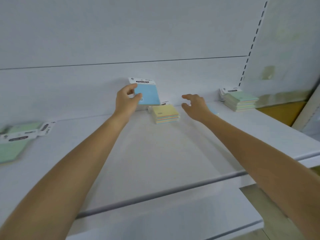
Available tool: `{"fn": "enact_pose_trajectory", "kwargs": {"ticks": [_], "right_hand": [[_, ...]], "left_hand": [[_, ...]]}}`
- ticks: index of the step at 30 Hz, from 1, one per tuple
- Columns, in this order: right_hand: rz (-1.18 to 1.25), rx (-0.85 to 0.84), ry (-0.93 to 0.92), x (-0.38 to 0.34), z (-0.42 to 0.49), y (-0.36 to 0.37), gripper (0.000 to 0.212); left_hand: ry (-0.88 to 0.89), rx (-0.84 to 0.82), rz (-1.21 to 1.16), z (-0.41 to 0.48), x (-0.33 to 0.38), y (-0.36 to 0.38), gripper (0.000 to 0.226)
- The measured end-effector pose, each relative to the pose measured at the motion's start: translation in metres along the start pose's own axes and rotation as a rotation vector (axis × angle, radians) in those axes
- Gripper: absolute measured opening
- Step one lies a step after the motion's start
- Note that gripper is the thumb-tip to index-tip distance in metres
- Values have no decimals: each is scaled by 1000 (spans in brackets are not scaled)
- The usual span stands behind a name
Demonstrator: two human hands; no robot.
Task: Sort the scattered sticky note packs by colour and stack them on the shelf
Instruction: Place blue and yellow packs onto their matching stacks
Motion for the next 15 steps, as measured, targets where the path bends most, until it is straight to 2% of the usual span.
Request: {"fn": "enact_pose_trajectory", "kwargs": {"ticks": [5, 9, 11, 15], "right_hand": [[-160, -12, 66, 72, -24, -52, 56], [-313, -129, 207, 113, -51, -80, 74], [-395, -177, 218, 121, -61, -84, 74], [-420, -146, 198, 124, -68, -83, 72]], "left_hand": [[-13, -85, -33, -15, 15, 58, 39], [-14, -172, -53, -33, 27, 117, 40], [-39, -210, -52, -41, 28, 143, 42], [-45, -252, 11, -57, 24, 181, 45]]}}
Point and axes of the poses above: each hand's wrist, its own z-axis towards the middle knuckle, its own y-axis out of the palm, x = y × z, the point moved 3 cm from there along z, towards the middle knuckle, and after that the axes turned 10 degrees about x, right-handed, at the moved point
